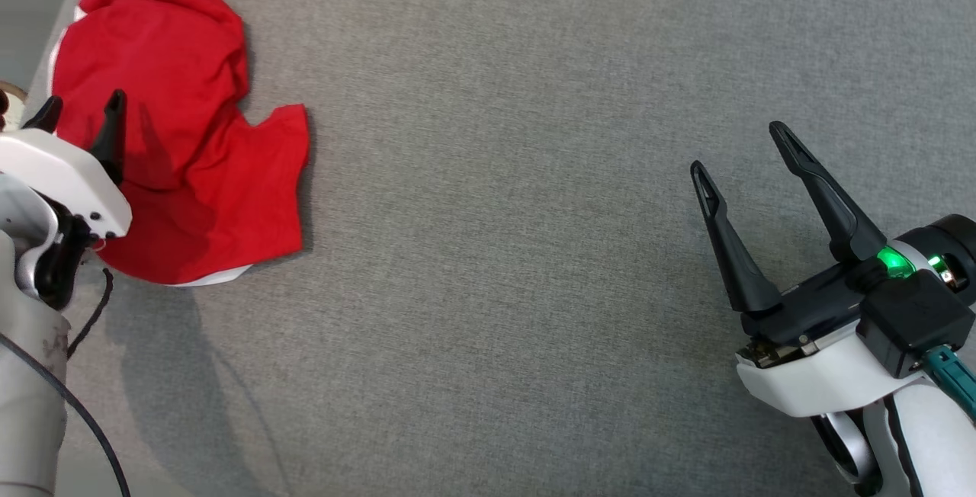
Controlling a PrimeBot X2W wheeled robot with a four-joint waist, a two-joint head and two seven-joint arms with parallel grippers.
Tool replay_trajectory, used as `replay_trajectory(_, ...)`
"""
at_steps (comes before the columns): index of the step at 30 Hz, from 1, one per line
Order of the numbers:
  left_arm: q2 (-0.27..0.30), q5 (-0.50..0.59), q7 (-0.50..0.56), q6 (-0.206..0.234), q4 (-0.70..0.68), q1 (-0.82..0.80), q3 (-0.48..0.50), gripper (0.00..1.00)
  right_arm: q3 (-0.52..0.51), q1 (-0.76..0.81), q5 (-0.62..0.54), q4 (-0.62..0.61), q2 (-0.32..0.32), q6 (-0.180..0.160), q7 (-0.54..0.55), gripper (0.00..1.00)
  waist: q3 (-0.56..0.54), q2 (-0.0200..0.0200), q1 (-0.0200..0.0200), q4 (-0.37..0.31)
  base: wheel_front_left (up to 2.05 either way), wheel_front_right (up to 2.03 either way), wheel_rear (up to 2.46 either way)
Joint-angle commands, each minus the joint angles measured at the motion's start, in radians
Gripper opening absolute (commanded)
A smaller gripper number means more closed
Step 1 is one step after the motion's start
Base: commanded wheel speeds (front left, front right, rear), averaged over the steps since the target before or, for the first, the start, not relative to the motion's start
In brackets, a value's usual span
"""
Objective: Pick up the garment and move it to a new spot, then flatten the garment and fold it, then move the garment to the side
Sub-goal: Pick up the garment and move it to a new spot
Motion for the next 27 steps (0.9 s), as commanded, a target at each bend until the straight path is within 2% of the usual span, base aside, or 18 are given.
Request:
replay_trajectory(1, 0.017, -0.040, 0.052, -0.002, 0.044, -0.060, 0.002, 1.00, -0.005, -0.010, -0.004, -0.015, -0.004, 0.000, 0.005, 1.00, 0.045, 0.0000, 0.0000, -0.039, 0.00, 0.00, 0.00)
replay_trajectory(10, 0.061, -0.069, 0.157, -0.002, 0.194, -0.169, -0.023, 1.00, 0.007, -0.019, -0.008, -0.004, -0.010, 0.000, -0.009, 1.00, 0.090, 0.0000, 0.0000, -0.084, 0.00, 0.00, 0.00)
replay_trajectory(21, 0.054, -0.092, 0.260, -0.002, 0.339, -0.238, -0.084, 1.00, 0.017, -0.025, -0.015, 0.018, 0.000, 0.000, -0.030, 1.00, 0.111, 0.0000, 0.0000, -0.108, 0.00, 0.00, 0.00)
replay_trajectory(22, 0.053, -0.095, 0.259, -0.002, 0.346, -0.239, -0.088, 0.59, 0.017, -0.027, -0.015, 0.019, 0.001, 0.000, -0.031, 1.00, 0.111, 0.0000, 0.0000, -0.109, 0.00, 0.00, 0.00)
replay_trajectory(23, 0.051, -0.099, 0.260, -0.002, 0.352, -0.241, -0.093, 0.02, 0.017, -0.028, -0.015, 0.021, 0.002, 0.000, -0.033, 1.00, 0.110, 0.0000, 0.0000, -0.109, 0.00, 0.00, 0.00)
replay_trajectory(27, 0.057, -0.122, 0.260, -0.002, 0.360, -0.237, -0.114, 0.00, 0.017, -0.031, -0.016, 0.033, 0.007, 0.000, -0.037, 1.00, 0.100, 0.0000, 0.0000, -0.107, 0.00, 0.00, 0.00)
